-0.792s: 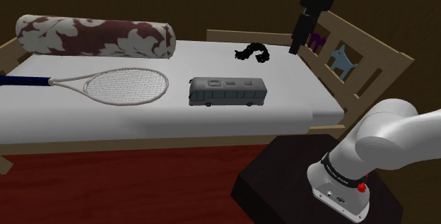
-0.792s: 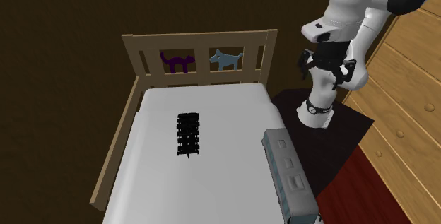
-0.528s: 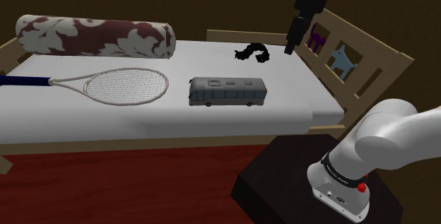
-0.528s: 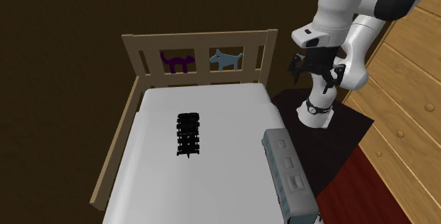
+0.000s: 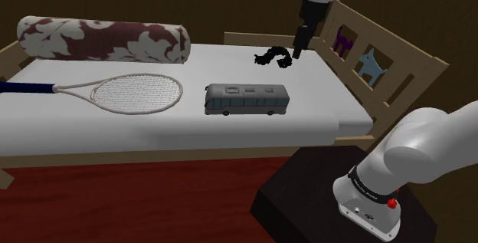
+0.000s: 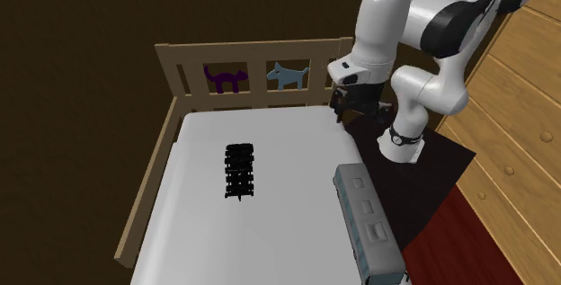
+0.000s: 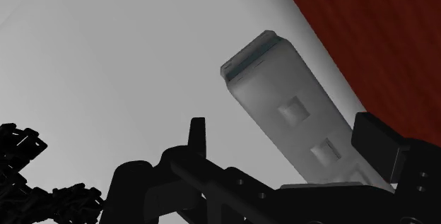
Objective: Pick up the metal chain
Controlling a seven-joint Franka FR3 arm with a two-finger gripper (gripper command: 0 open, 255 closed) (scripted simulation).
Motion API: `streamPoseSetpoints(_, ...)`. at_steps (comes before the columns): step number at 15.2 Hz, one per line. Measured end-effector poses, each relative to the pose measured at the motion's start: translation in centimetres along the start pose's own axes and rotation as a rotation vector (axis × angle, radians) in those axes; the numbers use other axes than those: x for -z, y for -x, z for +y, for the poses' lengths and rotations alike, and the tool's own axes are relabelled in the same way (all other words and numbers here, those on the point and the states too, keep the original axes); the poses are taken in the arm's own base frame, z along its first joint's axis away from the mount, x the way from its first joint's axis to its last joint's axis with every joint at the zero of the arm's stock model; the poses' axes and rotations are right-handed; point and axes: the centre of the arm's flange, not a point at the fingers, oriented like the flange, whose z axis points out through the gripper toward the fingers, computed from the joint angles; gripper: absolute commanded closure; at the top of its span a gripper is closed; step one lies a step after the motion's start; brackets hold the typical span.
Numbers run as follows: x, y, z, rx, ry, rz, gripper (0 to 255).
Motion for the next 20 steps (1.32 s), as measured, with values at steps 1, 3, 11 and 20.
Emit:
streamPoseSetpoints(1,-0.6,-1.0,0.9,0.006,0.002,0.000,0)
streamPoseSetpoints(3,-1.9,-2.3,2.6,0.018,0.007,0.000,0)
streamPoseSetpoints(11,-6.3,-9.2,9.2,0.065,0.025,0.000,0)
streamPoseSetpoints(20,-11.0,-16.8,16.3,0.118,0.046,0.000,0)
